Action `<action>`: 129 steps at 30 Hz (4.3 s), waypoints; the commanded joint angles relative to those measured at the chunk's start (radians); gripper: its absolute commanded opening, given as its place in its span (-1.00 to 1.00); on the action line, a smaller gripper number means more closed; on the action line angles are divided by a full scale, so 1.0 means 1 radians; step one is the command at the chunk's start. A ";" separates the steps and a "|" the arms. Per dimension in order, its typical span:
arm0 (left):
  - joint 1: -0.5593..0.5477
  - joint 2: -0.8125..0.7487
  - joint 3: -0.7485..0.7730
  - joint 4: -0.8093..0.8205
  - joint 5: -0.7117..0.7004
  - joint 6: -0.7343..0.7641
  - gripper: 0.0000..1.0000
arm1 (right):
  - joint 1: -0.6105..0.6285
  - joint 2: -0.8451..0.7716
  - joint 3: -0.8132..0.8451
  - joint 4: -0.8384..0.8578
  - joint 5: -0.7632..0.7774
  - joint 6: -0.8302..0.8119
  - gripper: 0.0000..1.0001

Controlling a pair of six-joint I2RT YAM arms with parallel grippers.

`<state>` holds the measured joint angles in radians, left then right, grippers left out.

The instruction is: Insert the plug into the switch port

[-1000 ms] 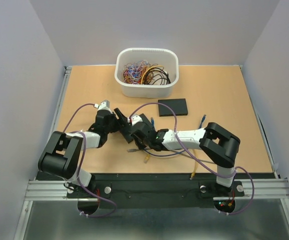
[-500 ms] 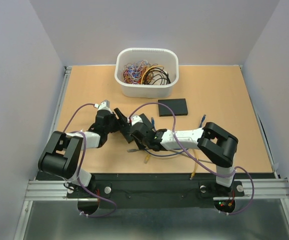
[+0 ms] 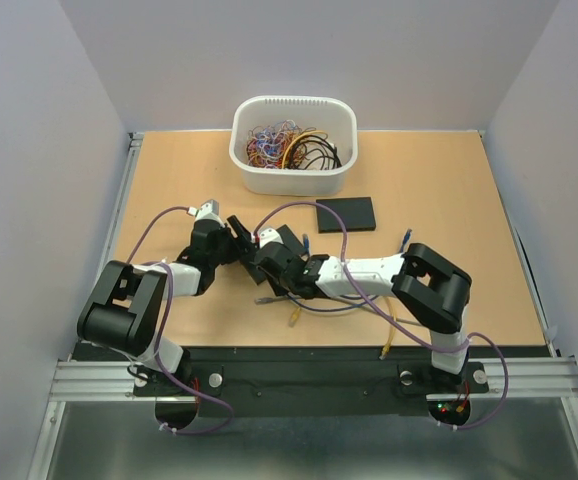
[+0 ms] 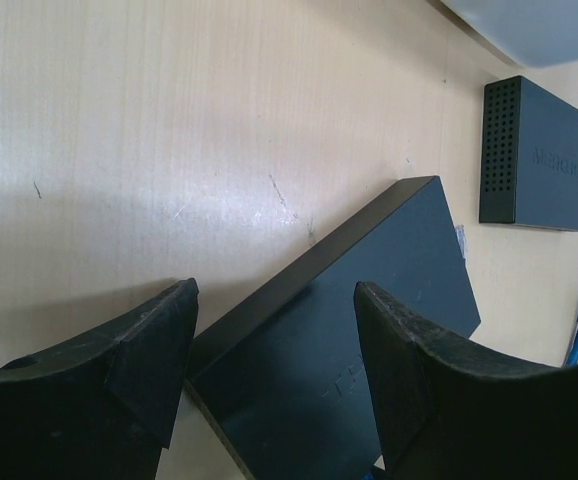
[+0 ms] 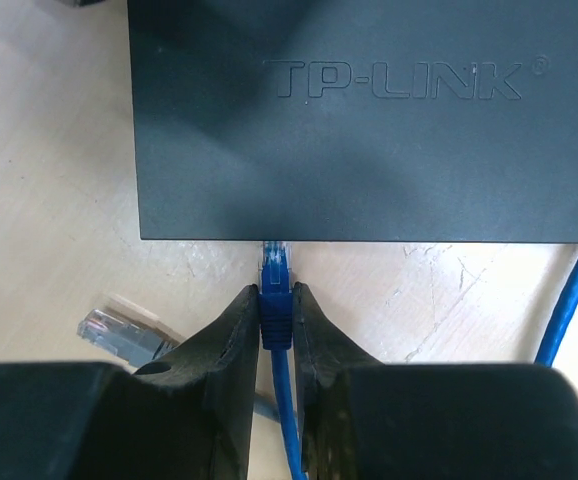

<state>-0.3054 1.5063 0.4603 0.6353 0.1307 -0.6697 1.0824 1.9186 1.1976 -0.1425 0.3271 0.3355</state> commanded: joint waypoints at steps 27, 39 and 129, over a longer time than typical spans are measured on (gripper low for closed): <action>-0.005 -0.026 -0.022 0.023 0.095 0.010 0.43 | 0.008 0.036 0.033 0.102 0.112 -0.139 -0.99; -0.006 0.023 0.053 -0.006 0.152 0.110 0.38 | 0.005 -0.041 -0.141 0.365 0.027 -0.373 -0.99; -0.047 0.104 0.264 -0.198 0.059 0.216 0.43 | -0.150 -0.172 -0.340 0.379 -0.290 -0.397 -0.23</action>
<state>-0.3553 1.6035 0.7132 0.3862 0.1425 -0.4610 0.9390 1.7390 0.8478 0.2176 0.0483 -0.0780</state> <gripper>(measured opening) 0.722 0.392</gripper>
